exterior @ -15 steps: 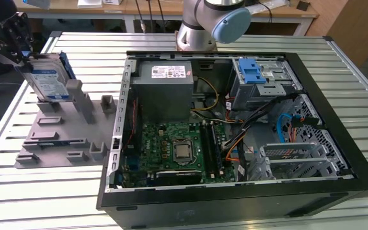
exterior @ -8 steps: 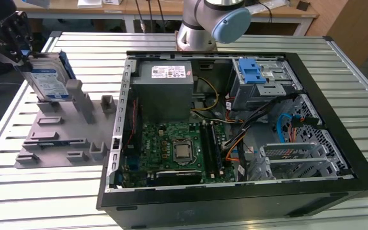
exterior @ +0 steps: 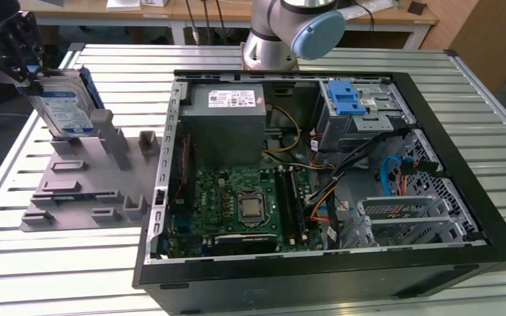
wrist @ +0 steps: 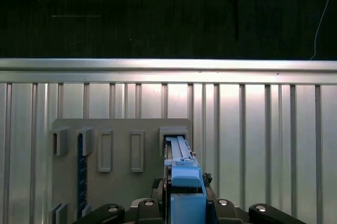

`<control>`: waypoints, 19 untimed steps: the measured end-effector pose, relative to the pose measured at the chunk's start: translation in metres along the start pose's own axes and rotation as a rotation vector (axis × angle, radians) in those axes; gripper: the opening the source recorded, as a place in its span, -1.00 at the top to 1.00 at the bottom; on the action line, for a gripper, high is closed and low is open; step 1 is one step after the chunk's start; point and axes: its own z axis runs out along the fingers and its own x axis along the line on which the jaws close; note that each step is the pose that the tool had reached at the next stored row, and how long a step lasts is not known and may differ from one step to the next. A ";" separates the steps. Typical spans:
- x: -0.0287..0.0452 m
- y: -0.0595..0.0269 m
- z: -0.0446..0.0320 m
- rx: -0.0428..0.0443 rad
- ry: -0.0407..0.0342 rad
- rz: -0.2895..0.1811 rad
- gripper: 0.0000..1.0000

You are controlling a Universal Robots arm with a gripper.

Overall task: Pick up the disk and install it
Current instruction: 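Pick up the disk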

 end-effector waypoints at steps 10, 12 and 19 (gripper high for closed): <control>-0.0001 0.0001 -0.0068 0.0000 0.0000 0.000 0.27; -0.0002 0.0002 -0.0082 -0.0001 0.0000 0.000 0.27; -0.0003 0.0003 -0.0135 0.0000 0.0000 0.000 0.27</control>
